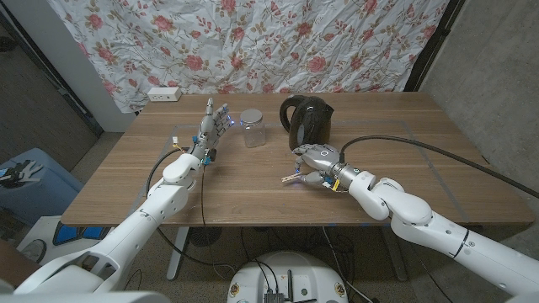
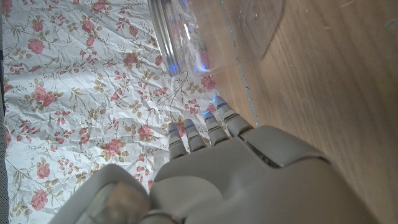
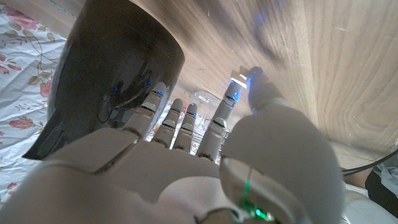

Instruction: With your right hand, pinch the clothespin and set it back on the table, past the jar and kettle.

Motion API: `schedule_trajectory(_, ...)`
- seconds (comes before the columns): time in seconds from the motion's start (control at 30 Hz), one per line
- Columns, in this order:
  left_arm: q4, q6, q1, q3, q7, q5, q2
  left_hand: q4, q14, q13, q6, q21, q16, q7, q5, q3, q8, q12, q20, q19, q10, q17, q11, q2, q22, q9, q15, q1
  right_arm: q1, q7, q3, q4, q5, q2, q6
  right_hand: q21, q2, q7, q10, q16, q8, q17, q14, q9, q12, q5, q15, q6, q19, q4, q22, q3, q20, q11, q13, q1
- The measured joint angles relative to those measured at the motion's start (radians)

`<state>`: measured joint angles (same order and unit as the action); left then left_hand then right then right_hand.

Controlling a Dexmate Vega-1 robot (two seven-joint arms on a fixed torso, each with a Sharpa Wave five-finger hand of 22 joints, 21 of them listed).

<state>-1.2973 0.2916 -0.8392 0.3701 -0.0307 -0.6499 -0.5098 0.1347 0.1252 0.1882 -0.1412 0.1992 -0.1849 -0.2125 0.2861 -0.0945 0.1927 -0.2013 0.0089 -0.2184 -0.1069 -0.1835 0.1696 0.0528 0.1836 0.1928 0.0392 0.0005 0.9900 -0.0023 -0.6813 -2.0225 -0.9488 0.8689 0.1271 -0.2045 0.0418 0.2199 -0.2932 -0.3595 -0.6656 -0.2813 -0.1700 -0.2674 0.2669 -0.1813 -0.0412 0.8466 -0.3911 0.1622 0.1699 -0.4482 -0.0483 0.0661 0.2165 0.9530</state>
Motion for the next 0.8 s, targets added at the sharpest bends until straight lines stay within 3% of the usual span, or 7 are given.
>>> schedule_trajectory(0.8,-0.001,0.0,0.0,0.0,0.0,0.0,0.0,0.0,0.0,0.0,0.0,0.0,0.0,0.0,0.0,0.0,0.0,0.0,0.0,0.0,0.0,0.0,0.0,0.0,0.0,0.0,0.0,0.0,0.042,-0.022,0.091,-0.052,0.148,0.037,-0.018,0.0,0.0,0.0,-0.005,0.0,0.001,-0.005,0.0,0.001,0.0,0.0,0.0,0.0,-0.004,-0.006,0.0,0.012,-0.004,-0.005,0.0,0.0)
